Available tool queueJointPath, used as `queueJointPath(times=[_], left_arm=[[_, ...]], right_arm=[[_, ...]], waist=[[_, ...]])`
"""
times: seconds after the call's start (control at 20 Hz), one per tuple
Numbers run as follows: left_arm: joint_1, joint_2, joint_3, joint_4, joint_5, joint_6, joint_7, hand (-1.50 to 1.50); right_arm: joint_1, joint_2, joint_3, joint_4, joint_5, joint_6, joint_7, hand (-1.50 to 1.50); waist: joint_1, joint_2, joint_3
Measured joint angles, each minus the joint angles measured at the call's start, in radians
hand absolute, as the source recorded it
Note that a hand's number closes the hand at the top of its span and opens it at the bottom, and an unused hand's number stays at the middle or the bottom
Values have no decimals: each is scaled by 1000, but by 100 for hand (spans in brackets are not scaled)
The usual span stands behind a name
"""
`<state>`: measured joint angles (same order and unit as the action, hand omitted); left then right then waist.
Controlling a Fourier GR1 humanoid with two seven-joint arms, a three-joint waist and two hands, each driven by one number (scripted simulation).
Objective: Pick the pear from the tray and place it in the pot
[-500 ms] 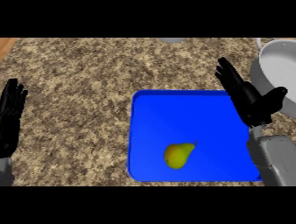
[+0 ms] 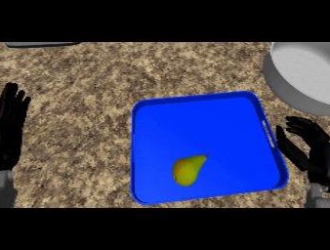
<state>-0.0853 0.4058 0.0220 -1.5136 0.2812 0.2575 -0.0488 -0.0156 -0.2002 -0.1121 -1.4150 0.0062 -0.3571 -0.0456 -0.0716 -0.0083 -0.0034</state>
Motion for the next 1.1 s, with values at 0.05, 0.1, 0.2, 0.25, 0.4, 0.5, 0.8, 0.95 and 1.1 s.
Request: queueJointPath(times=[0.05, 0.1, 0.2, 0.25, 0.4, 0.5, 0.8, 0.95, 1.1], left_arm=[[-7, 0, -3, -8, 5, 1, 22, 0], [-9, -7, -13, -16, 4, 6, 40, 0], [-18, -8, -25, -44, 6, 12, 81, 0], [-27, -8, -30, -55, 5, 17, 103, 0], [-42, -14, -47, -83, -4, 26, 151, 0], [-58, -12, -47, -92, -5, 21, 173, 0], [-76, -27, -65, -112, -28, 32, 202, 0], [-90, -27, -66, -110, -27, 25, 211, 0], [-103, -27, -72, -110, -33, 21, 220, 0]], right_arm=[[39, 38, -8, -11, 11, -53, -39, -150], [78, 73, -10, -28, 15, -102, -82, -150], [158, 121, 13, -73, 3, -187, -176, -150], [206, 138, 35, -106, -12, -217, -223, -150], [341, 170, 132, -226, -4, -296, -298, -150], [424, 166, 190, -328, 37, -302, -265, -150], [502, 30, 305, -484, 142, -208, -2, -150], [496, -49, 357, -536, 198, -135, 165, -150], [453, -107, 408, -588, 260, -65, 358, -150]], waist=[[0, -1, 2], [1, -1, 3], [13, -2, 4], [16, -2, 5], [33, 0, 4], [43, 2, 3], [68, 8, 1], [78, 11, 0], [88, 13, -1]])
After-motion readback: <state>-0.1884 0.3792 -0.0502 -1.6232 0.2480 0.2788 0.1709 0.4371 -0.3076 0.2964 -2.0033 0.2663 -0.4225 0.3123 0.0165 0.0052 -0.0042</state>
